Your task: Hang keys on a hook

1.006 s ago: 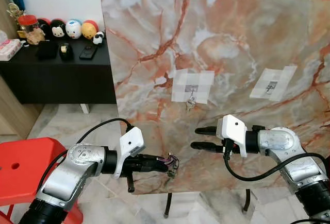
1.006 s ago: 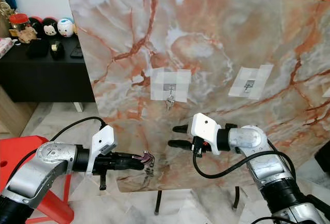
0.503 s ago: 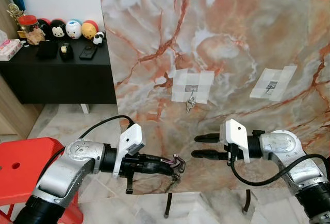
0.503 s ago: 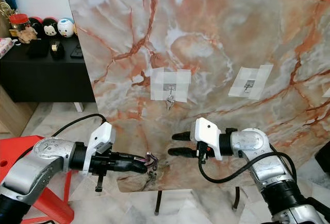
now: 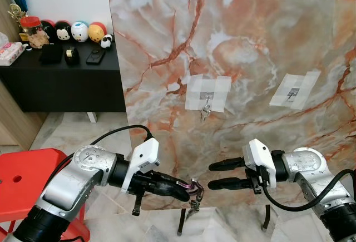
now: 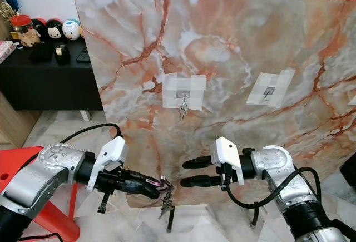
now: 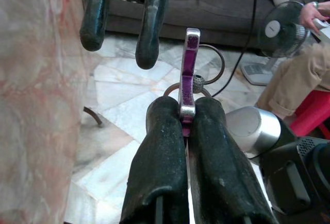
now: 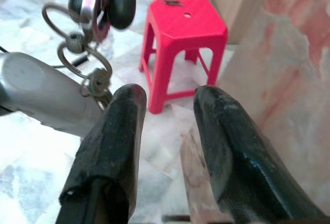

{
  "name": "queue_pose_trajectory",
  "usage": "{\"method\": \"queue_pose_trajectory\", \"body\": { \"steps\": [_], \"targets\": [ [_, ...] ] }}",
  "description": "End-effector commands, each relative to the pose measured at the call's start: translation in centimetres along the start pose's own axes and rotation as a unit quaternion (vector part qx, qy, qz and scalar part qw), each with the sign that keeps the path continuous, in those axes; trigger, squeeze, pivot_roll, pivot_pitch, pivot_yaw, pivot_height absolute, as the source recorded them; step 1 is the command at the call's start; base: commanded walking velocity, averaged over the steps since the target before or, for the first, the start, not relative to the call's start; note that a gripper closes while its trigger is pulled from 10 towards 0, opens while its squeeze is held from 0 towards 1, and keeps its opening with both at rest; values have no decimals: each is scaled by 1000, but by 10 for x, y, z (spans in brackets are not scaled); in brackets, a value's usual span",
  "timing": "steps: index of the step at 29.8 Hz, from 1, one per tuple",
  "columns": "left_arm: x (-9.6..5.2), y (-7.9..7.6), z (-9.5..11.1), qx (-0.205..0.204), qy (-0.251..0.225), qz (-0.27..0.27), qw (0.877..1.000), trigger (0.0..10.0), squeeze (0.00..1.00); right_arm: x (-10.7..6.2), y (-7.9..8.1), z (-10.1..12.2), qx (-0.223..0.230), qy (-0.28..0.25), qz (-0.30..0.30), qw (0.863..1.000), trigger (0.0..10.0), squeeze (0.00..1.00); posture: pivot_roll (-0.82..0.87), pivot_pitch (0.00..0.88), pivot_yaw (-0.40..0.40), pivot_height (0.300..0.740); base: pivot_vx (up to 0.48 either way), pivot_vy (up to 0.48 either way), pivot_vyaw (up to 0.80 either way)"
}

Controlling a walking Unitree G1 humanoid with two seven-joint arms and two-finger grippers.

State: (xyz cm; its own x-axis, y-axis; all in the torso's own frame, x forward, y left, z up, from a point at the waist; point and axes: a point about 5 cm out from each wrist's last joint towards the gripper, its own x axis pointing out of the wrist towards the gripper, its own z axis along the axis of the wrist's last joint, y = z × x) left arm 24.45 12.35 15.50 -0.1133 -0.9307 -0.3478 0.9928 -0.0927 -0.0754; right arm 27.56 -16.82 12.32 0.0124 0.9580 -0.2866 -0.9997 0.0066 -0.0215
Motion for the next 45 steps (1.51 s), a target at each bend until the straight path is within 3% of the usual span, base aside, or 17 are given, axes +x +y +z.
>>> {"method": "queue_pose_trajectory", "body": {
  "steps": [1,10,22,33,45],
  "targets": [
    [2,0,12,33,0,-13,999,0,0,-2,1,1,-1,-11,7,1000,10000,0,37,0,-101,740,0,0,0],
    [8,4,20,49,-10,-20,999,0,0,4,6,6,4,-44,48,998,10000,0,45,0,-103,740,0,0,0],
    [14,5,25,56,-18,-26,998,0,0,9,9,4,9,-46,72,996,10000,0,44,0,-105,740,0,0,0],
    [13,7,25,55,-19,-16,998,0,0,-5,7,0,15,-31,46,998,10000,0,39,0,-110,740,0,0,0],
    [12,8,25,56,-19,-14,998,0,0,-9,9,0,16,-28,54,998,10000,0,41,0,-111,740,0,0,0]
  ]
}}
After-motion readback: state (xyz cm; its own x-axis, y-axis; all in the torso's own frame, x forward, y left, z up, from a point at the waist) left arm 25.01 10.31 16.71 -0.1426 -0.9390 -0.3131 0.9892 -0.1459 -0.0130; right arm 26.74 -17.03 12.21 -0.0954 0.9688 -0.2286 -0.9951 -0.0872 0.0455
